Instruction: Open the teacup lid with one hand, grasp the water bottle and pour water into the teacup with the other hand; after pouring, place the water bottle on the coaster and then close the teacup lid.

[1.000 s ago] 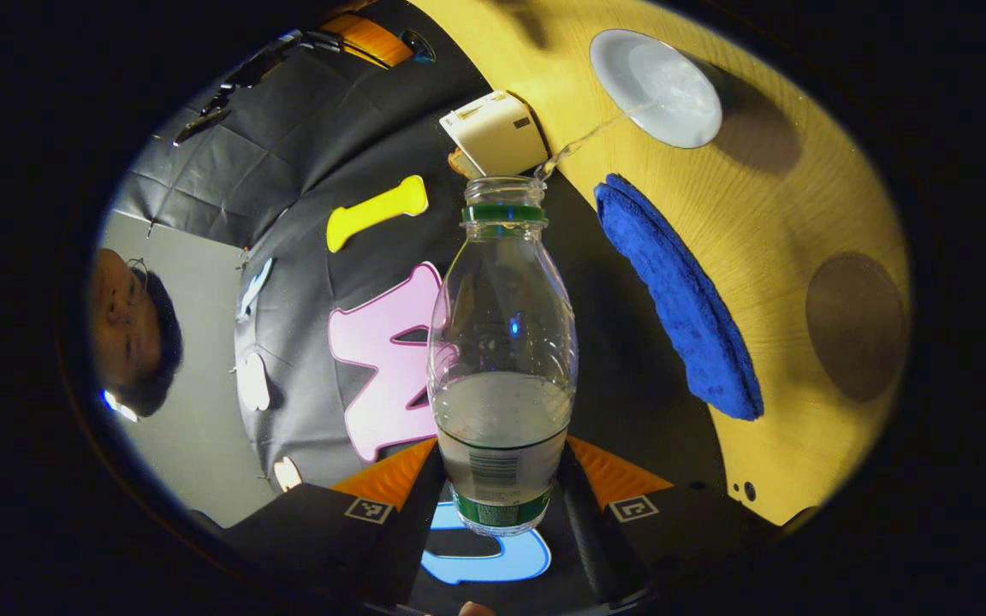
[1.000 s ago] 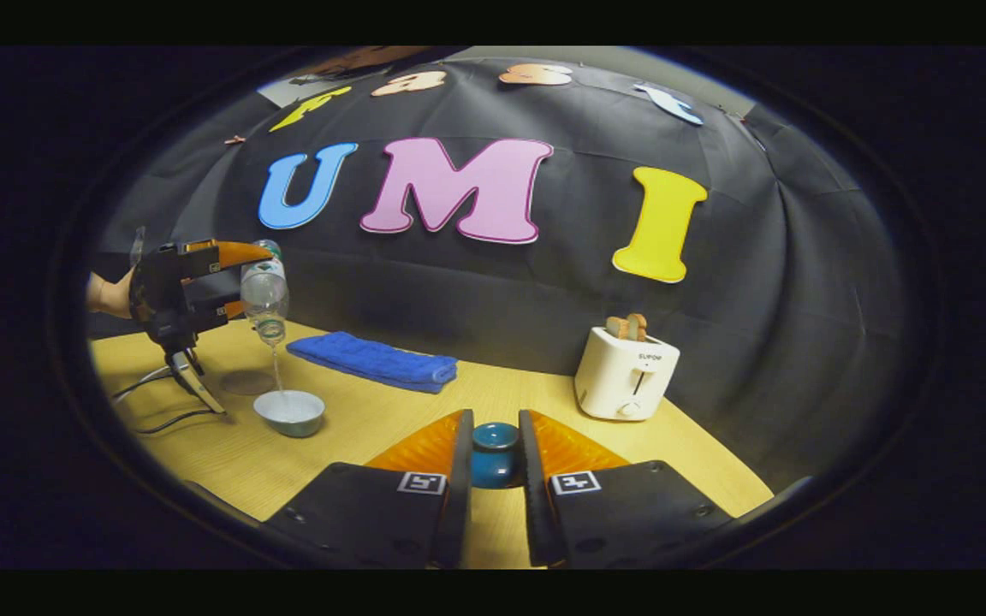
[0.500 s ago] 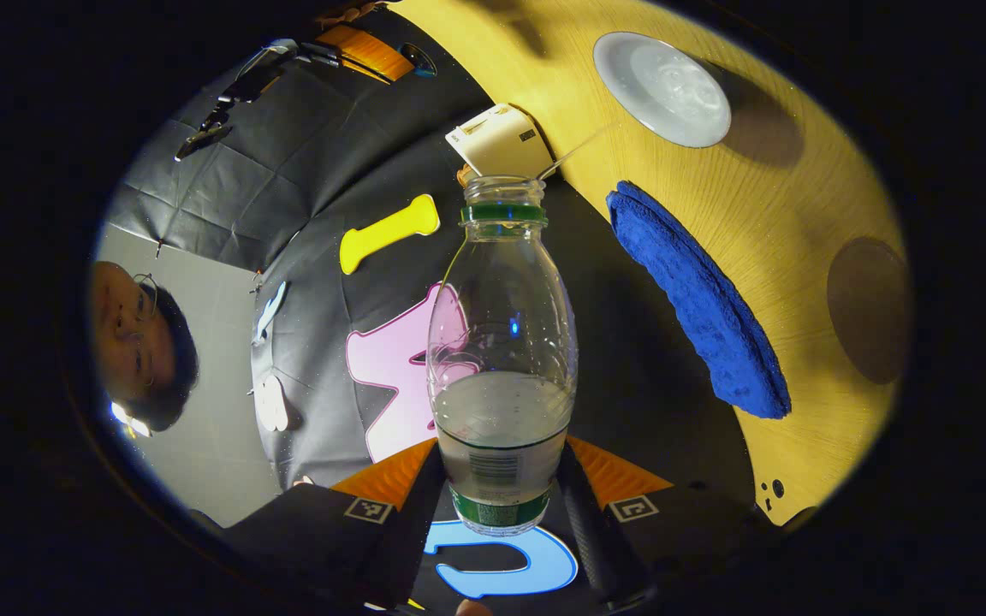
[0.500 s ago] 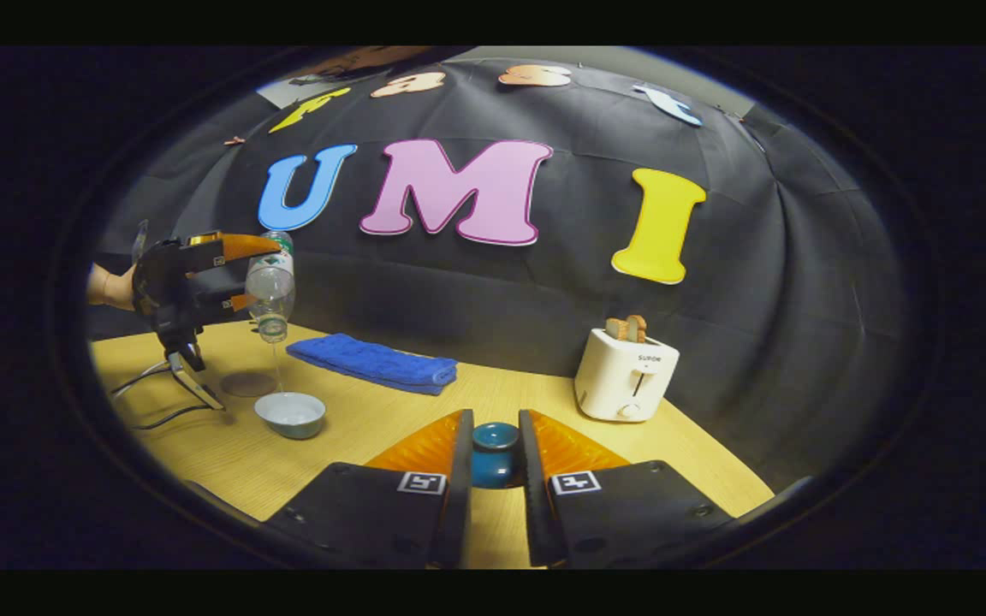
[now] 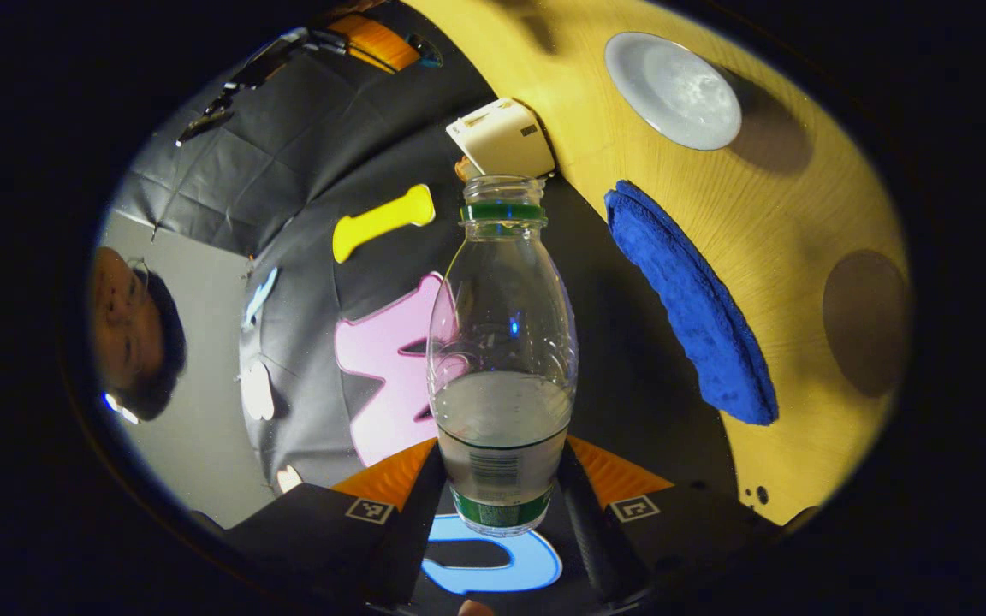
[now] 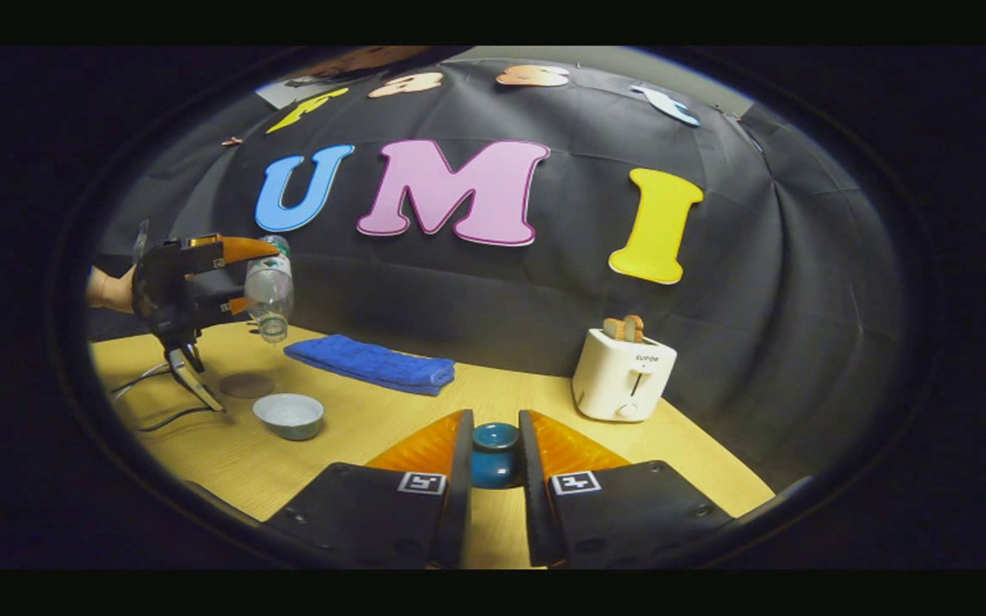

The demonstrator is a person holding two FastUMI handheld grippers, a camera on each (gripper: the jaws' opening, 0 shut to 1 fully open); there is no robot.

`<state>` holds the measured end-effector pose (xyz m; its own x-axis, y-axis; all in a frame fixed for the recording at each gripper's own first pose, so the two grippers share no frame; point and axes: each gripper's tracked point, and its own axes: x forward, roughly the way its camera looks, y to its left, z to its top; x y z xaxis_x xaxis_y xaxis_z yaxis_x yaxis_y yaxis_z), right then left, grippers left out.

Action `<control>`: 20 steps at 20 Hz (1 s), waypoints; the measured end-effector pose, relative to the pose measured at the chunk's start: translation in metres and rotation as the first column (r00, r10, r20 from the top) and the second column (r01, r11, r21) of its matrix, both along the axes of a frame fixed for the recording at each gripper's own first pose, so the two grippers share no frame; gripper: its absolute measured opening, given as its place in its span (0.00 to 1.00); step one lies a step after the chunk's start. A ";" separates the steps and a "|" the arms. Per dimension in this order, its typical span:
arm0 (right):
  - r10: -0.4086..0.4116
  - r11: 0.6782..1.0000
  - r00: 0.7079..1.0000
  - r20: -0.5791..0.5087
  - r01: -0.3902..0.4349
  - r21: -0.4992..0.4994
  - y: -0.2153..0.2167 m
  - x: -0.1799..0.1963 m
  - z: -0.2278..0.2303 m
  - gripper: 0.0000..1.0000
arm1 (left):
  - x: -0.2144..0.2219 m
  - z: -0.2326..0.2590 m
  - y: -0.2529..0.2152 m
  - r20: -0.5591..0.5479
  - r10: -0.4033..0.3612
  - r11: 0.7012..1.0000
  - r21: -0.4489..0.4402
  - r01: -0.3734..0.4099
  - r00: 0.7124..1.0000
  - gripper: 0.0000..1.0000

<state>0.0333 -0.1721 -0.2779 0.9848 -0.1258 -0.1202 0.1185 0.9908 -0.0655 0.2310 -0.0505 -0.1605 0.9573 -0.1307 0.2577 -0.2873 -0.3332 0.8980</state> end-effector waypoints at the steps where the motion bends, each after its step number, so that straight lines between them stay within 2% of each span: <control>1: 0.000 1.000 1.000 0.000 0.000 0.001 0.000 0.001 0.000 0.25 | 0.001 -0.002 0.008 -0.028 0.020 0.998 -0.066 -0.022 0.999 0.76; 2: 0.000 1.000 1.000 -0.001 0.000 0.005 0.001 0.001 0.000 0.26 | 0.001 -0.006 0.013 -0.064 0.032 0.987 -0.157 -0.041 0.997 0.76; 3: 0.000 1.000 1.000 -0.002 0.000 0.013 0.001 0.001 -0.001 0.26 | -0.001 -0.010 0.018 -0.102 0.027 0.963 -0.266 -0.053 0.994 0.76; 4: -0.001 1.000 1.000 -0.002 0.001 0.016 0.001 0.002 -0.001 0.26 | -0.005 -0.016 0.019 -0.138 0.012 0.923 -0.380 -0.064 0.990 0.76; 6: -0.003 1.000 1.000 -0.003 0.003 0.018 0.001 0.003 -0.002 0.26 | -0.005 -0.024 0.016 -0.202 -0.048 0.805 -0.588 -0.082 0.978 0.76; 8: 0.000 1.000 1.000 -0.010 0.001 0.019 0.003 0.006 -0.004 0.26 | -0.014 -0.030 0.018 -0.242 -0.107 0.641 -0.758 -0.120 0.964 0.76; 9: 0.002 1.000 1.000 -0.012 -0.001 0.018 0.004 0.006 -0.004 0.26 | -0.015 -0.032 0.019 -0.254 -0.145 0.539 -0.831 -0.139 0.956 0.76; 11: 0.007 1.000 1.000 -0.013 -0.007 0.016 0.008 0.009 -0.004 0.25 | -0.018 -0.043 0.015 -0.256 -0.212 0.311 -0.933 -0.183 0.943 0.76; 13: 0.012 1.000 1.000 -0.013 -0.012 0.014 0.010 0.012 -0.004 0.25 | -0.025 -0.054 0.013 -0.243 -0.276 0.103 -0.969 -0.222 0.930 0.76; 15: 0.018 1.000 1.000 -0.014 -0.018 0.015 0.013 0.013 -0.003 0.25 | -0.027 -0.064 0.013 -0.213 -0.323 -0.073 -0.966 -0.249 0.922 0.76; 17: 0.021 1.000 1.000 -0.015 -0.021 0.015 0.015 0.015 -0.004 0.25 | -0.028 -0.070 0.013 -0.174 -0.362 -0.225 -0.937 -0.267 0.916 0.76; 18: 0.023 1.000 1.000 -0.016 -0.023 0.015 0.015 0.015 -0.004 0.25 | -0.028 -0.073 0.013 -0.155 -0.376 -0.288 -0.917 -0.274 0.913 0.76; 19: 0.025 1.000 0.999 -0.020 -0.025 0.016 0.017 0.016 -0.005 0.25 | -0.029 -0.077 0.014 -0.143 -0.387 -0.337 -0.898 -0.284 0.911 0.76; 20: 0.026 1.000 0.999 -0.022 -0.026 0.017 0.017 0.016 -0.006 0.25 | -0.030 -0.082 0.014 -0.138 -0.395 -0.374 -0.879 -0.296 0.908 0.76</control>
<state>0.0493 -0.1547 -0.2840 0.9847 -0.0981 -0.1441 0.0916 0.9945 -0.0511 0.2011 -0.0368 -0.2423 0.9844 -0.1131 -0.1346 0.1033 0.9916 -0.0779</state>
